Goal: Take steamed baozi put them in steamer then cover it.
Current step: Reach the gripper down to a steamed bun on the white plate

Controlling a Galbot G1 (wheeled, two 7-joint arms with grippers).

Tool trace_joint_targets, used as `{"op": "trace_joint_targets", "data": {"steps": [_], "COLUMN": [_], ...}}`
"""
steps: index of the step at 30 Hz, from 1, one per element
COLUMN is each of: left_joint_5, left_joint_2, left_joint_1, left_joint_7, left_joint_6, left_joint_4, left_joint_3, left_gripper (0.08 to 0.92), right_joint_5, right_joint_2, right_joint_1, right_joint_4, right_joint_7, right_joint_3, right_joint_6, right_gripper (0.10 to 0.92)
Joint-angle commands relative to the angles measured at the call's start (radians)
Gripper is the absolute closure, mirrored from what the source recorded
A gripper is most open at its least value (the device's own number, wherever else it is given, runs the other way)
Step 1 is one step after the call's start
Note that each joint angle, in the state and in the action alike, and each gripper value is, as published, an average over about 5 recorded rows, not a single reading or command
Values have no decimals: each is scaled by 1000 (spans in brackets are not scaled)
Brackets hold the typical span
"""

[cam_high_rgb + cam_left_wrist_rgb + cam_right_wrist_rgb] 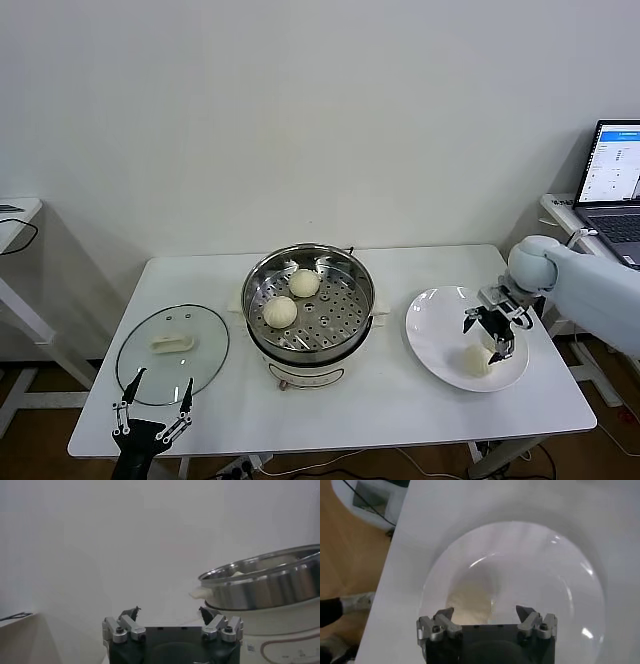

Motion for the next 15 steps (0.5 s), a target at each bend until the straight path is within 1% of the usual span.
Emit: {"op": "trace_joint_targets", "data": {"steps": [1, 9, 11, 15], "left_joint_5": [1, 1, 1, 1], "left_joint_2": [0, -1, -1, -2], "left_joint_1": [-1, -5, -5, -5], "left_joint_7": [0, -1, -1, -2], "left_joint_6": [-1, 0, 0, -1], "left_joint_4": [6, 6, 7, 6], "left_joint_3": [-3, -6, -6, -4], "left_gripper": [177, 177, 177, 177], "right_joint_5": [-43, -68, -70, -71], "right_joint_2": [-8, 1, 3, 4], "right_joint_1": [-75, -107, -107, -109], "right_joint_4": [-11, -13, -13, -12], "right_joint_7": [18, 36, 39, 47], "right_joint_3": [36, 59, 61, 62], "right_joint_6": [-1, -10, -11, -13], "right_gripper": [203, 203, 213, 287]}}
